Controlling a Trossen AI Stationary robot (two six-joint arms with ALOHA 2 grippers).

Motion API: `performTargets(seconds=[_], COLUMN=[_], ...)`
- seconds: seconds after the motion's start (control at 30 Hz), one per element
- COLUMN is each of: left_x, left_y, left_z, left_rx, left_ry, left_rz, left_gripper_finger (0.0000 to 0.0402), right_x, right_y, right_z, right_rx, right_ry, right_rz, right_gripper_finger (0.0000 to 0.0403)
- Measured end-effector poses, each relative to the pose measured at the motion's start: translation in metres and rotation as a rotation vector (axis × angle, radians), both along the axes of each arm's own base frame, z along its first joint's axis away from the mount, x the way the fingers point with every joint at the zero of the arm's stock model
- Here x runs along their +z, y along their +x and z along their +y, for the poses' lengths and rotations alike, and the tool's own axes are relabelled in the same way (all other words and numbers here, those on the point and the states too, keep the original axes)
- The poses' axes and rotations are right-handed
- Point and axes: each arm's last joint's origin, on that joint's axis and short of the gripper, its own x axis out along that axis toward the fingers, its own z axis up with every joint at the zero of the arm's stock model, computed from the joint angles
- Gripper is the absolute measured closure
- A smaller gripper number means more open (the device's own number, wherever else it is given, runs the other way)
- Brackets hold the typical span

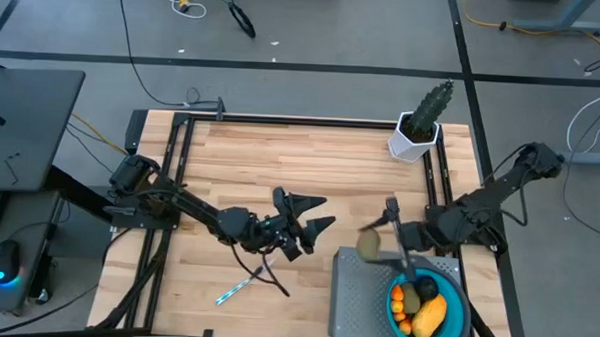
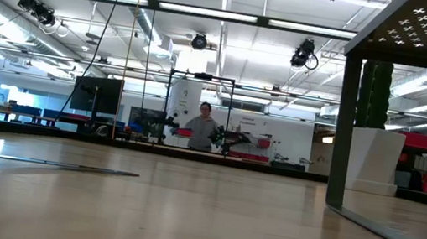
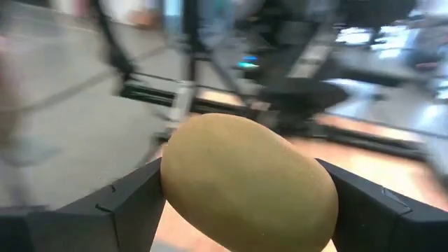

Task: Pick & Place Fruit
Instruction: Put the brown kiwi into the blue strainer bowl on the shelf, then adjust the shelf on the table

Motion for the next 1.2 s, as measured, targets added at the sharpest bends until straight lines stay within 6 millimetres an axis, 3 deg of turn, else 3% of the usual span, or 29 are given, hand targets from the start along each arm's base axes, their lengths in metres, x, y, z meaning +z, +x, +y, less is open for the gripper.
performTargets(seconds=[0.27,0.37,0.53,0.73,1.2], left_x=[0.000,0.000,-0.001,-0.001,-0.001], left_y=[0.001,0.002,0.003,0.003,0.003], left_z=[0.007,0.009,0.012,0.012,0.013], left_rx=[0.032,0.035,0.032,0.030,0.051], left_ry=[-0.064,-0.072,-0.097,-0.106,-0.138], left_rz=[-0.016,-0.019,-0.026,-0.029,-0.034], left_gripper_finger=[0.0095,0.0095,0.0095,0.0095,0.0095], right_x=[0.002,-0.002,-0.012,-0.012,-0.011], right_y=[-0.033,-0.042,-0.053,-0.063,-0.062], right_z=[0.023,0.031,0.038,0.045,0.045], right_rx=[0.426,0.512,0.547,0.609,0.530], right_ry=[0.142,0.160,0.127,0.116,0.101], right_rz=[0.116,0.186,0.296,0.298,0.266], right_gripper_finger=[0.0073,0.0073,0.0073,0.0063,0.0016])
